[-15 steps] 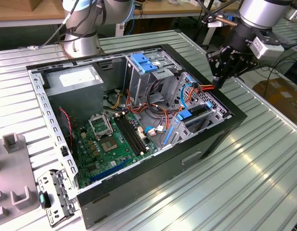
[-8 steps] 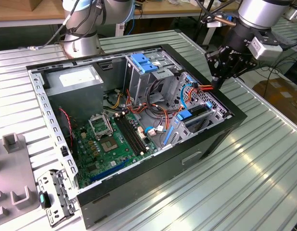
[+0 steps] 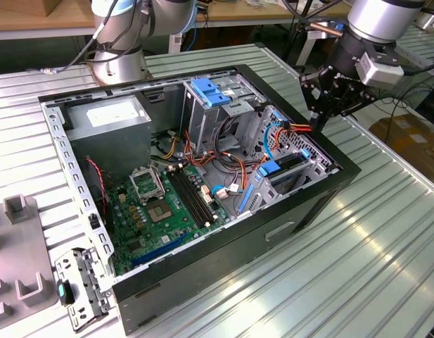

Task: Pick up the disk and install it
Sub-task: 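Insert the first disk wire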

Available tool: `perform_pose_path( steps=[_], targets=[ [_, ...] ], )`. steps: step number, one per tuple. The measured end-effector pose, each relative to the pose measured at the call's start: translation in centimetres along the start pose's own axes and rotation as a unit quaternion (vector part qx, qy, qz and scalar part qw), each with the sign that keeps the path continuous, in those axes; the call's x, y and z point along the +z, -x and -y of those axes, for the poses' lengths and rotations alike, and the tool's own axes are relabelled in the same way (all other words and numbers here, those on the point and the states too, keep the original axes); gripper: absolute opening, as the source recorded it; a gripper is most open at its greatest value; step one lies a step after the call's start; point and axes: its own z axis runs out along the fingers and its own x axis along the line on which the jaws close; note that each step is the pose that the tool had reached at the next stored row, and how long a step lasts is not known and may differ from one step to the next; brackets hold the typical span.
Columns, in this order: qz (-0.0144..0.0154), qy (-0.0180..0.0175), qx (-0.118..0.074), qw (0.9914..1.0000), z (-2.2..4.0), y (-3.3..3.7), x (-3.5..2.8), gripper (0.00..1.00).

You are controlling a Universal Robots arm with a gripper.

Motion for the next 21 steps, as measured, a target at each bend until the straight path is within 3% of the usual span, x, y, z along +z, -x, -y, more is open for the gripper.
perform_pose_path(
  steps=[4, 7, 9, 12, 14, 21],
  targets=[
    [0.0001, -0.0001, 0.001, 1.0, -0.5, 0.61, -0.03, 0.16],
    [-0.0009, 0.0011, 0.02, 0.9998, -0.5, 0.62, -0.02, 0.16],
    [-0.0021, 0.0028, 0.047, 0.99891, -0.5, 0.62, -0.01, 0.16],
    [-0.0032, 0.0044, 0.073, 0.99735, -0.5, 0.62, 0.03, 0.16],
    [-0.0042, 0.0058, 0.094, 0.99551, -0.5, 0.62, 0.04, 0.16],
    [-0.0043, 0.0059, 0.098, 0.99518, -0.88, 1.06, 0.03, 0.16]
  ],
)
